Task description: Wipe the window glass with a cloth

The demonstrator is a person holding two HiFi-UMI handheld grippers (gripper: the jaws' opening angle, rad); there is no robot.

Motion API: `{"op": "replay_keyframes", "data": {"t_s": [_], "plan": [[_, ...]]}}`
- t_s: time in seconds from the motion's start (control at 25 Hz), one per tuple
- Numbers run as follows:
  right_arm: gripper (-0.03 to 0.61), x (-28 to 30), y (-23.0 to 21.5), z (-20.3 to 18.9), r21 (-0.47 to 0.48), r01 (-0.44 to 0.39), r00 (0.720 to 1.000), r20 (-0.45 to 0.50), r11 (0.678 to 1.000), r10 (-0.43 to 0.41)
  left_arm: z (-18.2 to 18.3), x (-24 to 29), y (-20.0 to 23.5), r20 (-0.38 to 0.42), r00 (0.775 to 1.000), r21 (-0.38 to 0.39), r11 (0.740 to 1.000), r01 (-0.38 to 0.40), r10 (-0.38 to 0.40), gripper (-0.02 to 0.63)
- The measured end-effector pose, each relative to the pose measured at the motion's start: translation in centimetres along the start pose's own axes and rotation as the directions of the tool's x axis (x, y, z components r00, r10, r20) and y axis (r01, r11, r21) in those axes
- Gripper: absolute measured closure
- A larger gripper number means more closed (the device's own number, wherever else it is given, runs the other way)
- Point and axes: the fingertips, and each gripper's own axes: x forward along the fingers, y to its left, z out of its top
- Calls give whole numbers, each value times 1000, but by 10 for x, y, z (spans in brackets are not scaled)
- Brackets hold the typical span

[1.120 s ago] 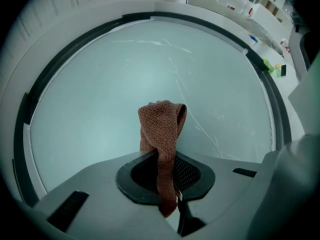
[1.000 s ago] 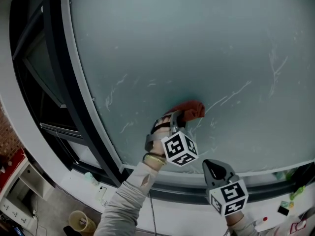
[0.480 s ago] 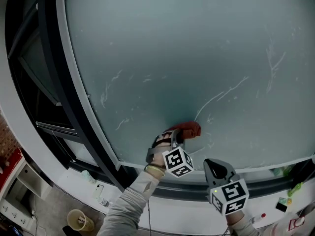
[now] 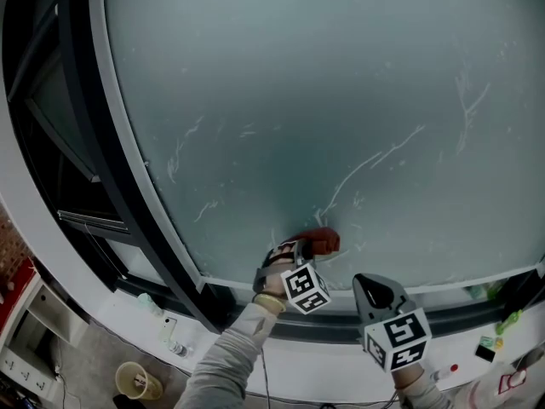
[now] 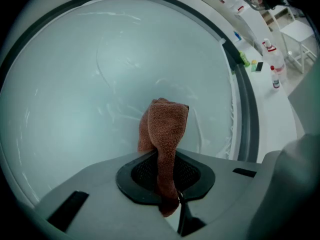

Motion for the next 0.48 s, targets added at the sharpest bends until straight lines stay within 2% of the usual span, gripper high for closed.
{"op": "replay_keyframes", "data": {"t_s": [0.24, 0.48], "plan": [[572, -1, 1, -2, 9, -1, 1000, -2, 1000, 1, -2, 2, 0, -25, 1000, -6, 1000, 18, -18, 561], [572, -4, 8, -9, 18, -24, 999, -36, 1000, 25, 6, -12, 14, 2, 1000, -36, 999, 5, -5, 561]]}}
